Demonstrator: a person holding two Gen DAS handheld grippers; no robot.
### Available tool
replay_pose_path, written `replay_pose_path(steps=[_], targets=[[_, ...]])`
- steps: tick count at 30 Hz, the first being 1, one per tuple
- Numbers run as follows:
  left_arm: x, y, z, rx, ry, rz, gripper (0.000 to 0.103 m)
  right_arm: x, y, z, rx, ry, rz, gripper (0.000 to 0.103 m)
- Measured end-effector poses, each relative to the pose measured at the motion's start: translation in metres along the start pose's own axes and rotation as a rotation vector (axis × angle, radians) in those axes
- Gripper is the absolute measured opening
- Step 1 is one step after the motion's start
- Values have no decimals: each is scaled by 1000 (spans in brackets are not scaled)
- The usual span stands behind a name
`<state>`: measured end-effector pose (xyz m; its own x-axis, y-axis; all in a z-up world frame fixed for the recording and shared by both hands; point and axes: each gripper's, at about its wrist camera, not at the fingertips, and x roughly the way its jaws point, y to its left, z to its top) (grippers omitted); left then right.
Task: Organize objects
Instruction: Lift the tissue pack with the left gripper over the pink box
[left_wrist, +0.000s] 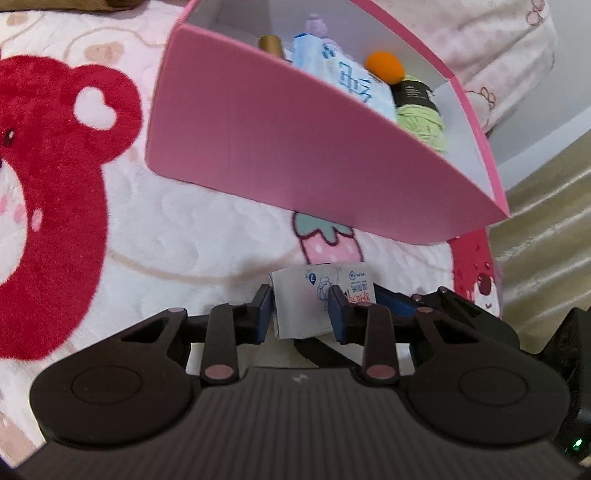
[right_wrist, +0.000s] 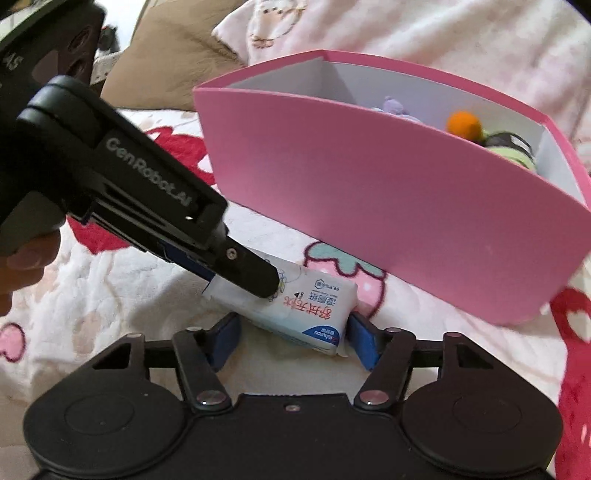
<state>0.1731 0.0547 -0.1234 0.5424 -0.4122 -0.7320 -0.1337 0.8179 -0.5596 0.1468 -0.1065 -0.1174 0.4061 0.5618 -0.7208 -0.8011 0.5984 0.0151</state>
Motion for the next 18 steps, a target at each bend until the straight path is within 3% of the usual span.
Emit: replay_pose_path(steps=[8,13,18], targets=[[-37,-23,-3,47,-30,-24,32,-51,0,8,17,-67,15,64],[-59,-35,-5,77,-30,-42,32,-72,7,12,63,-90,59,71],[-73,-48,-12,126,-47,-44,31,-88,10,11,104,-95,73,71]])
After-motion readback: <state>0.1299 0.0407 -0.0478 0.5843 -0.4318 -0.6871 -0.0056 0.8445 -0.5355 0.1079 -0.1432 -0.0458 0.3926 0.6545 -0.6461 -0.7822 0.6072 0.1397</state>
